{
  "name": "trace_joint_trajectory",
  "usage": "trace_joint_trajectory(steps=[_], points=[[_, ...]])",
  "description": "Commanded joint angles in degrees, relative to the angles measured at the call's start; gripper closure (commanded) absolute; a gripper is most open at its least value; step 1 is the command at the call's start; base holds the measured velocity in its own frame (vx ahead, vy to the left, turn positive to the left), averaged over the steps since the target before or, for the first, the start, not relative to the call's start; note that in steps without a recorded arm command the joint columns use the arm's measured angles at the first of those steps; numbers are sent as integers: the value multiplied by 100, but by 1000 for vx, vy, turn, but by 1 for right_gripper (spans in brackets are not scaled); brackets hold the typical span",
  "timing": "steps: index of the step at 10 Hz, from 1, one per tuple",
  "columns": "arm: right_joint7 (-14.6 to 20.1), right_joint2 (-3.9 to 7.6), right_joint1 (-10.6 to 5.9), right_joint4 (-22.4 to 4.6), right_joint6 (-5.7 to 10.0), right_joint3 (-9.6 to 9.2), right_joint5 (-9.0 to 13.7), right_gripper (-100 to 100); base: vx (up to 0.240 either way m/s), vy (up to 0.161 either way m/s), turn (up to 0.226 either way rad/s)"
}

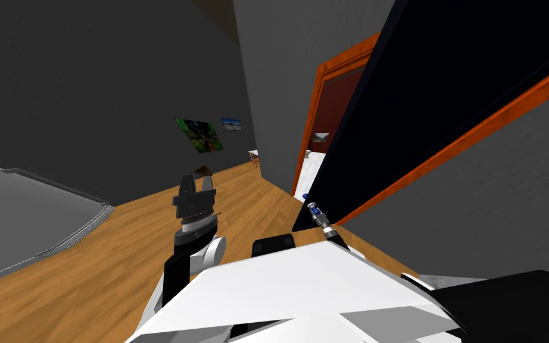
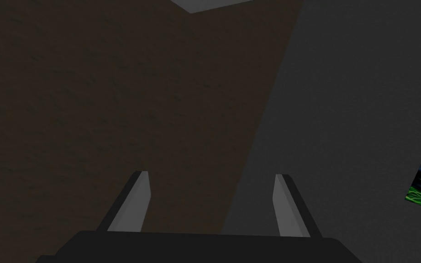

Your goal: Pull the door open

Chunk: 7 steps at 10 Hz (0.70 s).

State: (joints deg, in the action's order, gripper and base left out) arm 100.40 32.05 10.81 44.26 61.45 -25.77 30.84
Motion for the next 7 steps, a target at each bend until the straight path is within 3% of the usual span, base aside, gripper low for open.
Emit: trace_joint_trajectory(steps=[1,4,5,7], points=[[115,57,31,-78,179,-89,-39,100,-226,-56,146],[241,151,96,-146,383,-194,-83,100,-179,-63,105],[192,128,95,-109,299,-176,-76,100,-75,-21,20],[271,152,94,-207,416,-231,-122,100,-166,-56,151]])
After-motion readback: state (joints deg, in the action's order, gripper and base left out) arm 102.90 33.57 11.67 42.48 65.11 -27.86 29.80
